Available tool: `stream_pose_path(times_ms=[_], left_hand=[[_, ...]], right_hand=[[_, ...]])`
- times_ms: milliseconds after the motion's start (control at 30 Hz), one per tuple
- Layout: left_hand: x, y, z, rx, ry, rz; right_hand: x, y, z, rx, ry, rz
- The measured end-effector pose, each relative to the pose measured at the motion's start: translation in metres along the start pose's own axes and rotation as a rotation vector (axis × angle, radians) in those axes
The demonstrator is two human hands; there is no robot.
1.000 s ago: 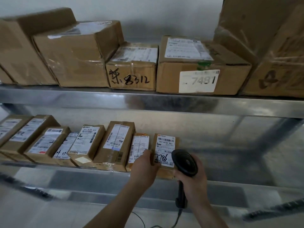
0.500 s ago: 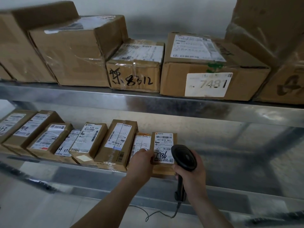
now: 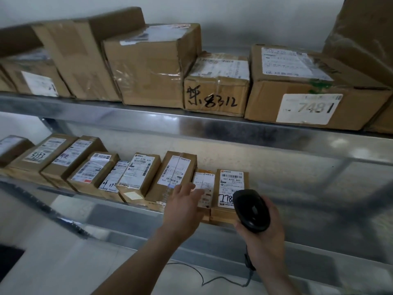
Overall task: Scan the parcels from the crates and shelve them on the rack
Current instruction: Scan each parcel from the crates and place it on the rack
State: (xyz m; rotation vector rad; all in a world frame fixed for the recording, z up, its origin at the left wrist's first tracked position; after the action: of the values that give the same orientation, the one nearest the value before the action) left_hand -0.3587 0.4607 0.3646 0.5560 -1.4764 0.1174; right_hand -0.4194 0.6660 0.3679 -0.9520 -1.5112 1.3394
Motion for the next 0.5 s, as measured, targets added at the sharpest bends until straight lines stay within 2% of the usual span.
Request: stream_pose_path(times_ms=[233, 500], left_hand=[[0.045, -0.054, -0.042, -0.021, 0.099, 0.088], [0.120, -0.192, -0.123, 0.136, 0.134, 0.164]], right_hand=[[-0.072, -0.033, -0.036, 0.064, -0.182, -0.055], [-0.205, -0.080, -0.111, 0.182, -0.359, -0.071]])
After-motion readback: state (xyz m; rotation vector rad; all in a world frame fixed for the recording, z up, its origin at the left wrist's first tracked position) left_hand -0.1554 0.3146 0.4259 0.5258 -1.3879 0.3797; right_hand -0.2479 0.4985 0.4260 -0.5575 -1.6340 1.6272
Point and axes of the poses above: each hand's wrist, its own z-axis towards the middle knuckle, its own x-axis out of the back of the hand, y = z × x, the point moved 6 cm from there along z, towards the middle knuckle, and after that the axes turned 5 degrees about -y, right-handed, at the moved point
